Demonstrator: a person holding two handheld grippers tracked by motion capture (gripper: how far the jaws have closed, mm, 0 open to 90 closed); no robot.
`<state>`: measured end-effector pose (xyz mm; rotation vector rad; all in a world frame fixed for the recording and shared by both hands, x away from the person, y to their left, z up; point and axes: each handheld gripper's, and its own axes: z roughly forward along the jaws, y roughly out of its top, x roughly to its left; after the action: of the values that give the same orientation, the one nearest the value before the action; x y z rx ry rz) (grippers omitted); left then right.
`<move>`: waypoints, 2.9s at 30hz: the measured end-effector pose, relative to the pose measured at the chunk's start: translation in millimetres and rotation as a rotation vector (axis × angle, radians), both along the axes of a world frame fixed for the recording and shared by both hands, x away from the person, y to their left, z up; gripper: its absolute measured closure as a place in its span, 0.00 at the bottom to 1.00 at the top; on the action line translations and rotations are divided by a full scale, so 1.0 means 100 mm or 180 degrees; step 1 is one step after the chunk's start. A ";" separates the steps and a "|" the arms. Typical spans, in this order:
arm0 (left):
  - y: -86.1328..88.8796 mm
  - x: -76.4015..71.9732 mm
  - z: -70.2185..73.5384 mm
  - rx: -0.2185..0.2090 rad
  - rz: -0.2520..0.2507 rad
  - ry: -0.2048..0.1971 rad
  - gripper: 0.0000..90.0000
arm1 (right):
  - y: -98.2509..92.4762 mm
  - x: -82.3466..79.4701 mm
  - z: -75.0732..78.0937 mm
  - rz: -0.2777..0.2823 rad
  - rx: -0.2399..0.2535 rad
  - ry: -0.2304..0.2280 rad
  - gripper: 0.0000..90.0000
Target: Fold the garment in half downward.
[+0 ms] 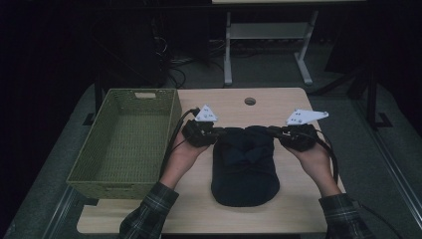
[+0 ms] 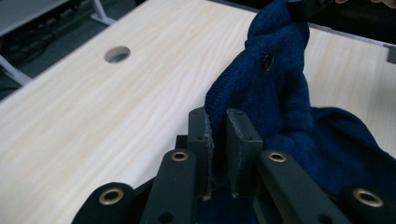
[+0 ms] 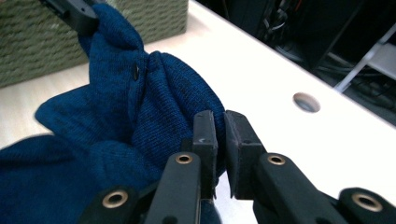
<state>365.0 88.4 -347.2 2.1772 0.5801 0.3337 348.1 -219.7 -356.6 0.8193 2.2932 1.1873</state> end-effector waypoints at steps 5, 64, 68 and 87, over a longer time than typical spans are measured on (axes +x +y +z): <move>0.02 -0.07 -0.06 -0.0016 -0.0066 0.0079 0.90 | -0.01 -0.10 -0.08 0.0041 0.0036 0.0063 0.91; 0.12 -0.98 -0.69 0.0391 -0.0563 0.0723 0.81 | -0.04 -1.27 -0.88 0.0546 0.0076 0.0804 0.78; 0.23 -0.97 -0.55 0.0233 -0.0481 0.0675 0.76 | -0.15 -1.29 -0.80 0.0424 0.0162 0.0763 0.75; 0.02 -0.45 -0.40 0.0175 -0.0153 0.0482 0.97 | -0.12 -0.94 -0.69 0.0465 0.0287 0.0701 1.00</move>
<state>320.0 89.9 -387.0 2.2790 0.6072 0.1615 254.3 -231.4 -425.7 0.8656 2.5299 1.3309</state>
